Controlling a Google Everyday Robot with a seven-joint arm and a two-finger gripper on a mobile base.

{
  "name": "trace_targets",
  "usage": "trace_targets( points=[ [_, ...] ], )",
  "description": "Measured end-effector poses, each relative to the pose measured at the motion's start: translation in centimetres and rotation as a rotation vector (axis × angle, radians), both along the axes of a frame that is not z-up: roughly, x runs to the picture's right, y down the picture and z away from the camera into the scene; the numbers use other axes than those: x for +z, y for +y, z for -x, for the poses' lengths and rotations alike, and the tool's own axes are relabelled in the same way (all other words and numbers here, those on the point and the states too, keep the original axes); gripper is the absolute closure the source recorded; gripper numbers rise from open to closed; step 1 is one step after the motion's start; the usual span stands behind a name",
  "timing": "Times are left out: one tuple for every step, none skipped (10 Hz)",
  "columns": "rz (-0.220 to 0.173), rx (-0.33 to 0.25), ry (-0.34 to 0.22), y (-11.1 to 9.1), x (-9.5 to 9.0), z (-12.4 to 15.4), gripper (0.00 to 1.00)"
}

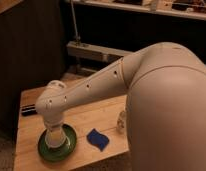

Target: Place the ceramic cup in the ceramic bowl

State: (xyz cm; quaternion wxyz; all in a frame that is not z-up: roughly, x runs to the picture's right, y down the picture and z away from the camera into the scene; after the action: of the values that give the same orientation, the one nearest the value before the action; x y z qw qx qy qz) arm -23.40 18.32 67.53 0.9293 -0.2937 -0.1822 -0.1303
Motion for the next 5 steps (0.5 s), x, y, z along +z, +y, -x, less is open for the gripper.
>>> trace_targets(
  points=[
    [0.001, -0.006, 0.003, 0.2, 0.1, -0.1, 0.20],
    [0.000, -0.009, 0.006, 0.1, 0.3, -0.5, 0.20],
    [0.014, -0.006, 0.001, -0.1, 0.5, -1.1, 0.20],
    [0.041, 0.005, -0.021, -0.5, 0.6, -1.7, 0.20],
    [0.083, 0.047, -0.065, -1.7, 0.7, -2.9, 0.20]
  ],
)
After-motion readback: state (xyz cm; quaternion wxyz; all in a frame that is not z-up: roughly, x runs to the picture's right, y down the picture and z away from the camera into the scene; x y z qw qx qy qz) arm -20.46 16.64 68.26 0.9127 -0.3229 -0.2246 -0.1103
